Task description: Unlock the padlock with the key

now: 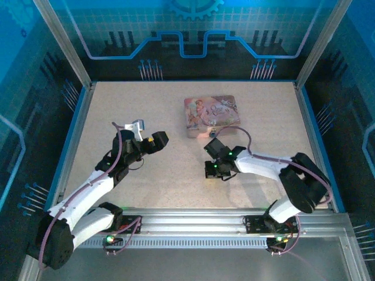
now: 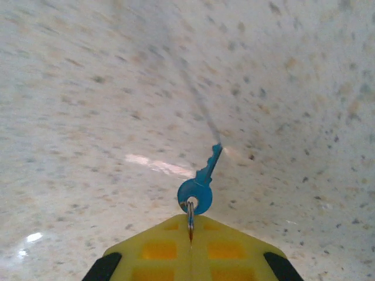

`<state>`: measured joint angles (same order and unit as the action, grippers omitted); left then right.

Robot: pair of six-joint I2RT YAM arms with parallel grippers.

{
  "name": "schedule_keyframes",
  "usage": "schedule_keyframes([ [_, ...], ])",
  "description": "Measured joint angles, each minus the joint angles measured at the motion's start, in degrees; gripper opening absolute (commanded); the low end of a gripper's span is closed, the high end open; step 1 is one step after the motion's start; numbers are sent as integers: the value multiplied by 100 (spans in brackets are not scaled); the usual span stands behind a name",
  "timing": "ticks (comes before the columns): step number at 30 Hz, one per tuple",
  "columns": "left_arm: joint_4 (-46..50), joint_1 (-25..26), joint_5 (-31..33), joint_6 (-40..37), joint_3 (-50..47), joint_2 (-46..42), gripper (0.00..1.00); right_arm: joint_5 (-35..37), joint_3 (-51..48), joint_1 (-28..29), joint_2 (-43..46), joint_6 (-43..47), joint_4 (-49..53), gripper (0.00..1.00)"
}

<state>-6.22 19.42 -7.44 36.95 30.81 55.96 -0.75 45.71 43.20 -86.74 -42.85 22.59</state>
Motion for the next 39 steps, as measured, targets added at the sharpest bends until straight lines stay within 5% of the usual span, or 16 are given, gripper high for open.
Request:
schedule_keyframes([
  [17, -337, 7, -1847, -17, 957, 144, 81, -306, -551, -13, 2328, 1576, -2507, 0],
  [39, -1725, 140, -2284, 5348, 1211, 1362, 85, -861, 695, -24, 1408, 2151, -3314, 0],
])
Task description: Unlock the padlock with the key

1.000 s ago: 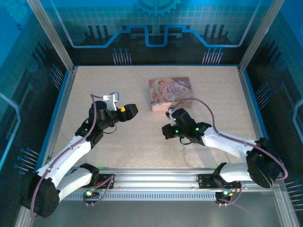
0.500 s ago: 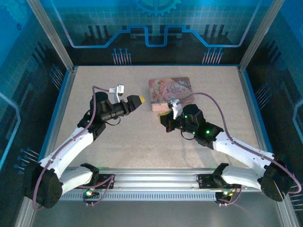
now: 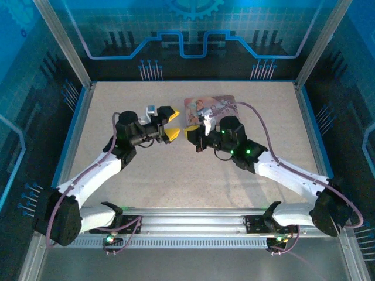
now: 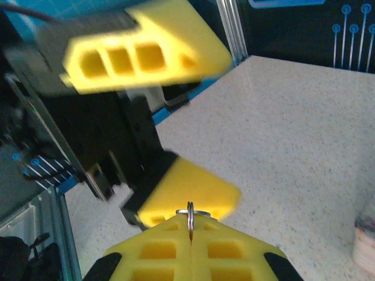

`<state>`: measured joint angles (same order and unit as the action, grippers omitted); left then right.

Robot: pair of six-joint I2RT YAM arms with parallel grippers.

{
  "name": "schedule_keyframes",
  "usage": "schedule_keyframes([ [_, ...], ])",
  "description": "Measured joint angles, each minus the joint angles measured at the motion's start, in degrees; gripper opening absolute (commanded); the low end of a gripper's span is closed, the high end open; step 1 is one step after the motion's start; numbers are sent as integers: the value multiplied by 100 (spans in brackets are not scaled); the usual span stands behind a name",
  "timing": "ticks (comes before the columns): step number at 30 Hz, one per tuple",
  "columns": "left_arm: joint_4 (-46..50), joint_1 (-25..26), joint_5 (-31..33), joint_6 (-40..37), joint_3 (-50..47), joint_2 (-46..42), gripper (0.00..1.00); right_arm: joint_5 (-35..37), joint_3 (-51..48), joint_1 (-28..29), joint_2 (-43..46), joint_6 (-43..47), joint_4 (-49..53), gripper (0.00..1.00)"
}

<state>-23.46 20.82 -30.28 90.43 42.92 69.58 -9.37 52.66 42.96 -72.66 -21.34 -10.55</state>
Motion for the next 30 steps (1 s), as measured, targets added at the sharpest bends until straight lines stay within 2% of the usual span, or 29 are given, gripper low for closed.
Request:
schedule_keyframes([
  [3, -164, 85, 0, 398, -140, 146, 84, -79, 127, 0, -133, 0, -76, 0],
  [8, -337, 116, 7, 758, -195, 188, 75, -186, 236, 4, -304, -4, -127, 0],
  [14, -553, 116, 59, 1003, -203, 190, 55, -184, 236, 13, -345, -24, -136, 0],
  [30, -603, 122, 109, 1014, -225, 190, 23, -179, 118, 13, -341, -70, -111, 0],
])
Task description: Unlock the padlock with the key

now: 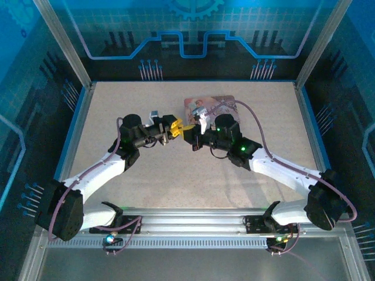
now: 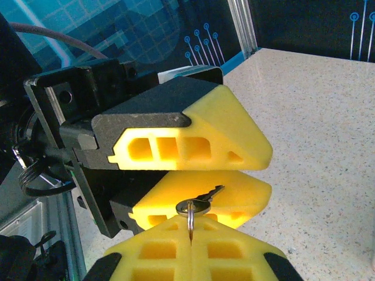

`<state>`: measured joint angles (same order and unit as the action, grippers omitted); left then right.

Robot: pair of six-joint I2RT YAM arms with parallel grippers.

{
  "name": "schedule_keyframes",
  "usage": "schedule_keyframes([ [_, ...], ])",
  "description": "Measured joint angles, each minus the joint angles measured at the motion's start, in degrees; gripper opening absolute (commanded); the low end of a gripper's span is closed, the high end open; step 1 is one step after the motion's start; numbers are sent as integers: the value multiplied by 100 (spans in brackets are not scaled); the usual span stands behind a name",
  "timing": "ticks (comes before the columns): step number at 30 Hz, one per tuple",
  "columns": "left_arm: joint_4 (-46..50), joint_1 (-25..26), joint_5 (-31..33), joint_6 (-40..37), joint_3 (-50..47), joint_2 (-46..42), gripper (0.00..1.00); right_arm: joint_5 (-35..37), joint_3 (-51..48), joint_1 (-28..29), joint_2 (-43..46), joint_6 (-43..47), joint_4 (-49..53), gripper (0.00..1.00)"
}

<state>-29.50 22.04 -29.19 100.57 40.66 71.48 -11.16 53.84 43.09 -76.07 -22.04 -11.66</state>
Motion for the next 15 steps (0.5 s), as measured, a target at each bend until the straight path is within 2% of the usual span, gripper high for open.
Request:
schedule_keyframes([
  [15, 2, 26, 2, 2, 0, 59, 10, 15, -61, 0, 50, -37, 2, 0],
])
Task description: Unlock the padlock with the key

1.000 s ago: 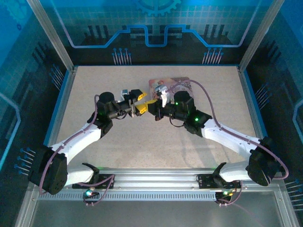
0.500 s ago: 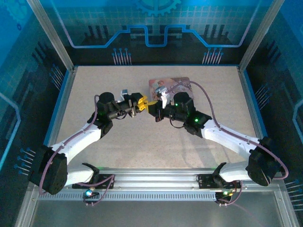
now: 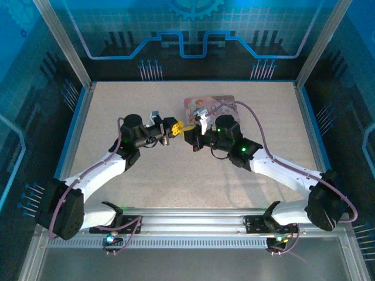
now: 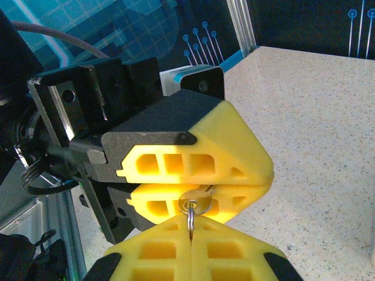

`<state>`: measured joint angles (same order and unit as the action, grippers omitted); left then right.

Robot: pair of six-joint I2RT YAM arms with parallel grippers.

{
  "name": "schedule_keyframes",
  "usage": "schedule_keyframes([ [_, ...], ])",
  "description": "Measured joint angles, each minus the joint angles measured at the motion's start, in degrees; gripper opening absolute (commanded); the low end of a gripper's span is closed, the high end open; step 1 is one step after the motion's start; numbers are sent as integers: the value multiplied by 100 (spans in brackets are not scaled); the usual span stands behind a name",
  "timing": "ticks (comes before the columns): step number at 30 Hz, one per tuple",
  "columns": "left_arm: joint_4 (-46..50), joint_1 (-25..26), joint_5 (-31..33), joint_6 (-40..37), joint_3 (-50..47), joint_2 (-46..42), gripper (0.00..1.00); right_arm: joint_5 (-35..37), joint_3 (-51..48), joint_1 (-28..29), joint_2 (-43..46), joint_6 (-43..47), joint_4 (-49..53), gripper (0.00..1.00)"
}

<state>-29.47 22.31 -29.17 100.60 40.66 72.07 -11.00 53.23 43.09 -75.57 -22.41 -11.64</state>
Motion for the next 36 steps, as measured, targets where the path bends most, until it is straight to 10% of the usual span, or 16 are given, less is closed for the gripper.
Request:
schedule_keyframes([
  [13, -24, 22, -7, -22, 0, 50, 0, 17, -96, -4, 79, -37, -2, 0],
  [16, -201, 46, -9, -302, 0, 107, 0, -7, -125, -50, 136, -107, -2, 18],
  [24, 319, 48, 138, -2791, 728, 109, 0, -280, -581, -385, 791, -400, -9, 47],
  [36, 1257, 466, 400, -6076, 1604, -562, 0, -1613, -1397, -1202, 1051, -2216, -2236, 58],
])
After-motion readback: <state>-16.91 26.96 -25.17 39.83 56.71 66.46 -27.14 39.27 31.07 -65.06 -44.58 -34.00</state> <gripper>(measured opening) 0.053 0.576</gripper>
